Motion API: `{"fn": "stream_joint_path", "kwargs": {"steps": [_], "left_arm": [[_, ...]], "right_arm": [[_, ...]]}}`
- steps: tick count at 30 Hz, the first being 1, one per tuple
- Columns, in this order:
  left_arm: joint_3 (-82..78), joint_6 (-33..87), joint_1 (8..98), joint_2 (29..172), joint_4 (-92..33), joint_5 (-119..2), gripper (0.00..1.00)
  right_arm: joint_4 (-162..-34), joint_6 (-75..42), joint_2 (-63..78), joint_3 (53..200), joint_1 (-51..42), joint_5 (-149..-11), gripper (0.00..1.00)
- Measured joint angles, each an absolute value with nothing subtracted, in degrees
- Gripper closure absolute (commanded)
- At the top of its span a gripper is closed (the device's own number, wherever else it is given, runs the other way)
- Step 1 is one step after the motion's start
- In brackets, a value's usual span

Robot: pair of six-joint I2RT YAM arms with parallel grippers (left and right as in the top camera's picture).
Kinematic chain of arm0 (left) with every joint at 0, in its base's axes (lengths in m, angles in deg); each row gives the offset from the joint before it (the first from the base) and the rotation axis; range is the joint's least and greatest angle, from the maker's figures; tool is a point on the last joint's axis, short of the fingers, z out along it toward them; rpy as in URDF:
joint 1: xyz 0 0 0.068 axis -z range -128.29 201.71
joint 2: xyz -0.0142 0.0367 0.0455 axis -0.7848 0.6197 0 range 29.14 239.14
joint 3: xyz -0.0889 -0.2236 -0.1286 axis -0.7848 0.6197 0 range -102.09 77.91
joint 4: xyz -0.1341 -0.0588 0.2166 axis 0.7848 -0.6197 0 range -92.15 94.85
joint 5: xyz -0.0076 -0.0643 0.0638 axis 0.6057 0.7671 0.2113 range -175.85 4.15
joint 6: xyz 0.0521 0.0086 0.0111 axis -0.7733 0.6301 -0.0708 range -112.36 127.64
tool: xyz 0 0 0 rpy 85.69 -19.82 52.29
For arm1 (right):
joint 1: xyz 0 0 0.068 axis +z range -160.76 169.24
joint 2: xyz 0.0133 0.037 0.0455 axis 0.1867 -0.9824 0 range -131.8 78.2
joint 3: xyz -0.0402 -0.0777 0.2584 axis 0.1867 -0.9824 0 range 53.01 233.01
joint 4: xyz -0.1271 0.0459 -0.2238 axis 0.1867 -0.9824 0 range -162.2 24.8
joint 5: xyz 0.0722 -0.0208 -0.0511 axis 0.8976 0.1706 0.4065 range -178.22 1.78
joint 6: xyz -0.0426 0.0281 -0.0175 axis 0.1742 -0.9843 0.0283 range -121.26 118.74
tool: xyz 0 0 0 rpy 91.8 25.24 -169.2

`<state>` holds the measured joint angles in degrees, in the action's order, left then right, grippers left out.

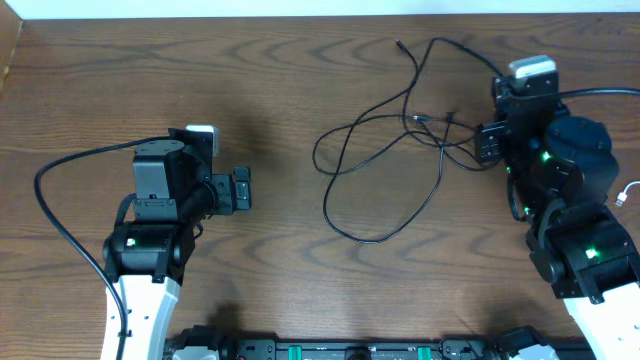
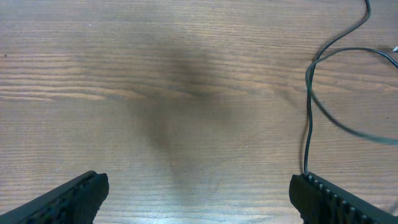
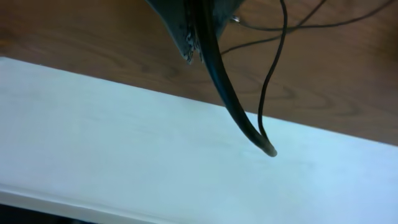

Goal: Untangle cables
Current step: 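Reach the left gripper to the black cable loop and grasp it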

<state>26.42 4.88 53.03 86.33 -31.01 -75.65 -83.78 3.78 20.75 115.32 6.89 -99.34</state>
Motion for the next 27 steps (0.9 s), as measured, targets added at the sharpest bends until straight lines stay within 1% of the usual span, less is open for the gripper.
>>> {"fn": "stream_joint_path", "kwargs": {"steps": [5,14,19,27], "left_arm": [[26.42,4.88,53.03,86.33,-31.01,-75.65,0.02],[26.42,4.88,53.03,86.33,-31.01,-75.65,0.02],[26.42,4.88,53.03,86.33,-31.01,-75.65,0.02],[26.42,4.88,53.03,86.33,-31.01,-75.65,0.02]], "right_arm": [[-82.8,3.76,19.96,115.32,5.27,-100.76,0.99],[-79.94,3.36,19.96,115.32,5.16,-100.95,0.99],[-78.06,1.22,19.96,115.32,4.81,-100.98,0.99],[-80.9,-0.75,19.48,115.32,4.44,-100.95,0.99]]}}
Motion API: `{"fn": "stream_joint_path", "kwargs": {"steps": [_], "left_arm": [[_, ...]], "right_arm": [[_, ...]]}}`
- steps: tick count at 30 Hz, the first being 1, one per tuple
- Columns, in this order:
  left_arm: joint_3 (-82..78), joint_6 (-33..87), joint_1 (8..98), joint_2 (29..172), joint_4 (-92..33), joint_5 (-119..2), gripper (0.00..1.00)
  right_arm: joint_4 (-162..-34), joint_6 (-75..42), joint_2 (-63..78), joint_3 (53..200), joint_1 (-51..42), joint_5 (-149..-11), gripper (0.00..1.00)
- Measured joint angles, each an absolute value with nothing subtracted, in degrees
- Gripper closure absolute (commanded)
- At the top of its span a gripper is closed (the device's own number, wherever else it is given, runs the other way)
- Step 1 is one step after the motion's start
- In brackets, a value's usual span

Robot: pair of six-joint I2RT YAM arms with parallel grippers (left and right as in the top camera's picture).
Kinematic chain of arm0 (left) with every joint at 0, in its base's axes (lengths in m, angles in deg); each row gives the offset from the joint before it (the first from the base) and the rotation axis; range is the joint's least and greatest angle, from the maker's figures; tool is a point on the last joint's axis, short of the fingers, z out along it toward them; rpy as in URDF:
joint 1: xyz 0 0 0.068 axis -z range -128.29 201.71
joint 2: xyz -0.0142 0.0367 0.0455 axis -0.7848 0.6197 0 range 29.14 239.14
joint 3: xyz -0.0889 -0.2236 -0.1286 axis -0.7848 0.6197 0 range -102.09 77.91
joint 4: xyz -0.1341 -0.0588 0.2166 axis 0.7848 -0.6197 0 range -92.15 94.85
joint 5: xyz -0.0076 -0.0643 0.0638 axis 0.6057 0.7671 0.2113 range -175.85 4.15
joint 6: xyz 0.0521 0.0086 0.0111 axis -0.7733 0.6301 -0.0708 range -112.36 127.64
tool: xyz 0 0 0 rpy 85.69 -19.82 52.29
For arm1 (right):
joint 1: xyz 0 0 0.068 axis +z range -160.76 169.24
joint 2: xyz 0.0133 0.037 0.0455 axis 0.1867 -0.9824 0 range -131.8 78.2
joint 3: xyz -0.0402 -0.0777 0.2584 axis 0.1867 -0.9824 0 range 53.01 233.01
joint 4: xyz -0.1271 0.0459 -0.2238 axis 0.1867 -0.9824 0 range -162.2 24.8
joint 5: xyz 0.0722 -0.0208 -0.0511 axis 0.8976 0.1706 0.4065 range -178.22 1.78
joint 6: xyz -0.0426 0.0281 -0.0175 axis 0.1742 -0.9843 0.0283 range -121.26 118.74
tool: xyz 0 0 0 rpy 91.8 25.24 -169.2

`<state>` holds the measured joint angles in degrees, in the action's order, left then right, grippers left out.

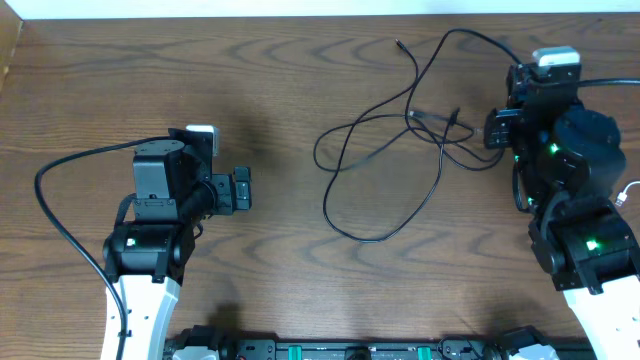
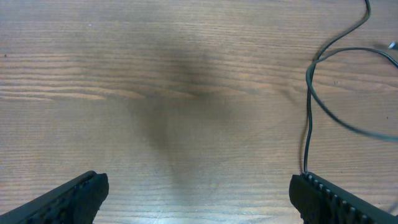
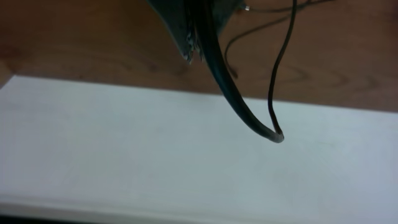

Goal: Untangle cables
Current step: 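Reach the left gripper to the black cable loop and grasp it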

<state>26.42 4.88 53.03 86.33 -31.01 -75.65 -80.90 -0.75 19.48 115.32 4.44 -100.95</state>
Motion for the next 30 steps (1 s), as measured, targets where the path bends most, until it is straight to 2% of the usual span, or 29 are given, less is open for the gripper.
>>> {"fn": "stream_joint_path", "kwargs": {"steps": [14,23,30], "left_arm": [[26.42,4.88,53.03,86.35,-31.82,-73.27,0.02],[26.42,1.34,53.03,90.39,-33.72,-49.4,0.02],[26.42,-3.56,56.07,97.17,-34.81,-40.24,0.02]], "right_arm": [[-83.35,-4.26,17.38,115.32,4.44,-100.58,0.99],[-83.24,-5.77,17.38,115.32,4.44,-99.99,0.99],[-83.13,-7.17,17.38,115.32,4.44,-99.12,0.99]]}}
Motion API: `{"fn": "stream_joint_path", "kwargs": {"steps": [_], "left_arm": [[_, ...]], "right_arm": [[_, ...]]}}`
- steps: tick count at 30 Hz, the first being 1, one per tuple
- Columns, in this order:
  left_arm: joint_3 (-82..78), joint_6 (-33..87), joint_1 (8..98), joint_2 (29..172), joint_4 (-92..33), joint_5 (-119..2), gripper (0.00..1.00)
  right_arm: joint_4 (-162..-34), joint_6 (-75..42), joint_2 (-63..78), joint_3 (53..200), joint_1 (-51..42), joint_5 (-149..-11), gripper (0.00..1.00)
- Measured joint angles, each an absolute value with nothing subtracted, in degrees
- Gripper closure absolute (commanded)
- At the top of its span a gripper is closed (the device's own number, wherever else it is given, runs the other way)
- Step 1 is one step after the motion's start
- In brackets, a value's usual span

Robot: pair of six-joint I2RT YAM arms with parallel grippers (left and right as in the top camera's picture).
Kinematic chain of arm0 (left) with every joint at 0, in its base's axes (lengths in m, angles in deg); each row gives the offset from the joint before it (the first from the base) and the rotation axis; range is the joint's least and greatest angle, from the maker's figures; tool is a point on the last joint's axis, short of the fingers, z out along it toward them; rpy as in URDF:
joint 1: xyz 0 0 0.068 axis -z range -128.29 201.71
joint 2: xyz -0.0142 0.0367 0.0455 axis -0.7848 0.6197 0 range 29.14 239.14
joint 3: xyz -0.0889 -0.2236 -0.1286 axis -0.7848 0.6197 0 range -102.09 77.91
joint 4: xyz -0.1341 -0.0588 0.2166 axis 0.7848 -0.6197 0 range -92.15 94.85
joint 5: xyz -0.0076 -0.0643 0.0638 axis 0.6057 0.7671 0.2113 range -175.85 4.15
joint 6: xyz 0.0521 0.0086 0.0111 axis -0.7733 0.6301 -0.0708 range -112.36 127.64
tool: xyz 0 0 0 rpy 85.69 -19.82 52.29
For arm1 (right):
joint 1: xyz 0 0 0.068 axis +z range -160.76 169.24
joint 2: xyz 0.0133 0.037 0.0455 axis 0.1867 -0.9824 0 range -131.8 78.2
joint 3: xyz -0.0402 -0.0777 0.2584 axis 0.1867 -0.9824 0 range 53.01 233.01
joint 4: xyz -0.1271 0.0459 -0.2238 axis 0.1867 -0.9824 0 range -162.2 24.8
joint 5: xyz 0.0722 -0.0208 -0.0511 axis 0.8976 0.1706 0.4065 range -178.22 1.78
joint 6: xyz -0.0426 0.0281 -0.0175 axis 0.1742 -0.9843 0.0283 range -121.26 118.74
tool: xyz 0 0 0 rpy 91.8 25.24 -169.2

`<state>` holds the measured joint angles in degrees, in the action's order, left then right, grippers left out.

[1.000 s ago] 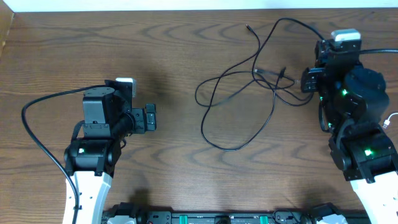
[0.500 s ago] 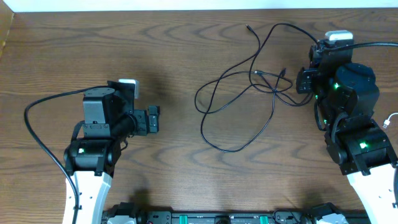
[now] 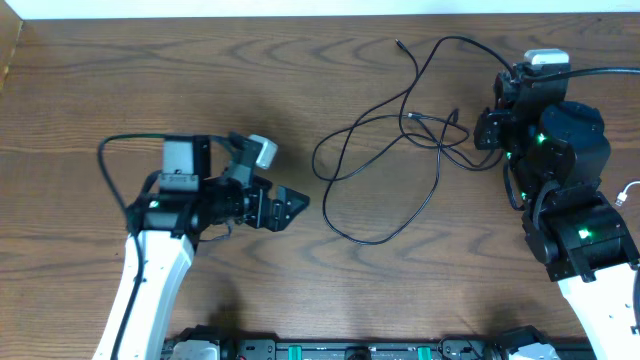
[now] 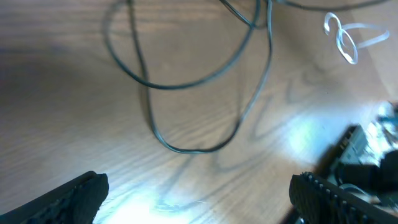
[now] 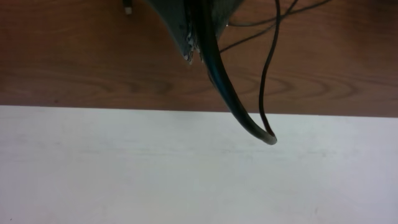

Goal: Untangle cables
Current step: 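Reach the left gripper to the black cable loop and grasp it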

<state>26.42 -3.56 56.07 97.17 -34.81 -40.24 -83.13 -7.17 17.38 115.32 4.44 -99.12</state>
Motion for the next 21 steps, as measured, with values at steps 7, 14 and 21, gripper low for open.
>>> {"fn": "stream_joint_path", "kwargs": {"steps": [7,14,21], "left_arm": [[26.42,-10.86,63.0,101.48,-35.01,-38.8,0.04],[26.42,-26.0,71.72,101.48,-25.87,-47.87,0.02],[26.4,-29.76,75.19,102.31,-17.5,-54.08,0.02]], "right_arm": [[-83.15,-7.87,17.38,115.32,4.44,-98.46,0.99],[-83.11,-8.13,17.38,115.32,4.44,-97.22,0.99],[-83.15,-8.26,17.38,115.32,4.44,-94.92,0.99]]}}
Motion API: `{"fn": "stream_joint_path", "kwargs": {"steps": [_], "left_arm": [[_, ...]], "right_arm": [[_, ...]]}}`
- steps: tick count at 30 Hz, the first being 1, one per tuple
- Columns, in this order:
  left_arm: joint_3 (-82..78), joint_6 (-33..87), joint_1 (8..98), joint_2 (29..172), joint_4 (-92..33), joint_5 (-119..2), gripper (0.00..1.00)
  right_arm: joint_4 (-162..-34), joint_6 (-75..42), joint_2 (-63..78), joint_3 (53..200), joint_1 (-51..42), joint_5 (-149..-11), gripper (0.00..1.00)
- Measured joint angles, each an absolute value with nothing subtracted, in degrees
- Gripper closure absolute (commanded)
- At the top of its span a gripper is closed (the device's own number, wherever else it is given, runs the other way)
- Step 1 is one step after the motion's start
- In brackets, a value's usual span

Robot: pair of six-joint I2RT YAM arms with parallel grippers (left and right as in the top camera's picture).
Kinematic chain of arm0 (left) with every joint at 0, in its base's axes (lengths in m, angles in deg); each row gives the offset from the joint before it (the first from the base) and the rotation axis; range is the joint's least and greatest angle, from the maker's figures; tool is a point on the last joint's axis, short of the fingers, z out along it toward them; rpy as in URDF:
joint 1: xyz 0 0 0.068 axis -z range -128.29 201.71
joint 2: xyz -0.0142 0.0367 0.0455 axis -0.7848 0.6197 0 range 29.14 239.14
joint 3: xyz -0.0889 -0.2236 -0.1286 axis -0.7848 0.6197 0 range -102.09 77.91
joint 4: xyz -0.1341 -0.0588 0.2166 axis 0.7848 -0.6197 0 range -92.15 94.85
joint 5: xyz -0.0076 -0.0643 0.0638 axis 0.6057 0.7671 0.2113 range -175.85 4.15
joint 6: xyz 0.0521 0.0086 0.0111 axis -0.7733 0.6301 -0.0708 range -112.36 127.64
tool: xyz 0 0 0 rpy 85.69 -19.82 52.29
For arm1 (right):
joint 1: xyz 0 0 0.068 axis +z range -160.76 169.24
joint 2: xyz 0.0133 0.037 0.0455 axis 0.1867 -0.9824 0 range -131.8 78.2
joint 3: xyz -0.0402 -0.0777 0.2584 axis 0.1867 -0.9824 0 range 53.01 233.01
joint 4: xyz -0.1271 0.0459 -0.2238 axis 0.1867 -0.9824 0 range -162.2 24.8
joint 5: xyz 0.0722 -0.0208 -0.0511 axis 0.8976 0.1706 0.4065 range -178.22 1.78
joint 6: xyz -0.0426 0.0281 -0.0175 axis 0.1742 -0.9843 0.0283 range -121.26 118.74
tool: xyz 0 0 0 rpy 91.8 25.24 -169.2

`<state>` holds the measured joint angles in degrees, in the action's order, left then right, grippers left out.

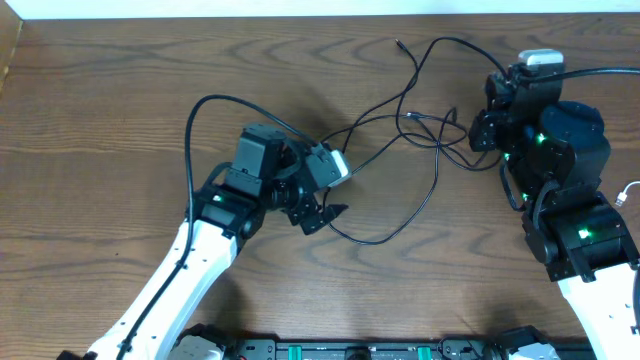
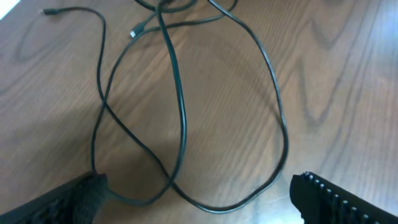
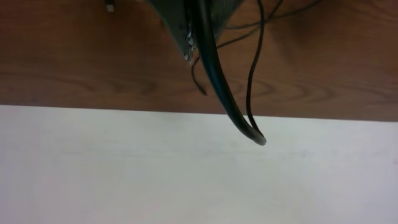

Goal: Untangle cables
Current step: 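Reach the left gripper to the black cable loop and grasp it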

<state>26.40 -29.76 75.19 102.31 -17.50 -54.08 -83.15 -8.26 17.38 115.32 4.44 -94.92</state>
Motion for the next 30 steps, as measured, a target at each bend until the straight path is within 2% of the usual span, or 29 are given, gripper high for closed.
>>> {"fn": "stream_joint_path", "kwargs": {"steps": [11,22,23,24,25,26,27,30], "left_arm": [[26.4,-30.38,82.14,111.84,-9.02,-56.7,0.02],[26.4,-30.38,82.36,118.85,-5.98,-58.06,0.01],[26.4,-30.38,82.36,118.85,-5.9,-58.14,0.12],[26.4,-30.22,82.36,118.85,-5.74,-58.17,0.29],[26.4,-30.2,82.36,118.85,-5.61,-58.21,0.63],[26.4,-30.62,82.36,118.85,-5.57,-58.21,0.81],[26.4,-30.66,82.36,118.85,-5.57,-58.23,0.92],[26.4,-30.77,82.36,118.85,-5.55,-58.41,0.92]], "right_arm": [[-83.85,-8.29,17.38,115.32,4.44,-92.93,0.99],[-84.64,-8.29,17.38,115.32,4.44,-91.05,0.99],[-84.64,-8.29,17.38,115.32,4.44,-90.68,0.99],[-84.64,-8.29,17.38,115.32,4.44,-90.51,0.99],[-84.64,-8.29,17.38,115.32,4.44,-90.33,0.99],[-84.64,-8.29,17.38,115.32,4.44,-90.2,0.99],[-84.64,-8.29,17.38,115.32,4.44,-90.09,0.99],[-84.7,-8.26,17.38,115.32,4.44,-89.92,0.99]]}}
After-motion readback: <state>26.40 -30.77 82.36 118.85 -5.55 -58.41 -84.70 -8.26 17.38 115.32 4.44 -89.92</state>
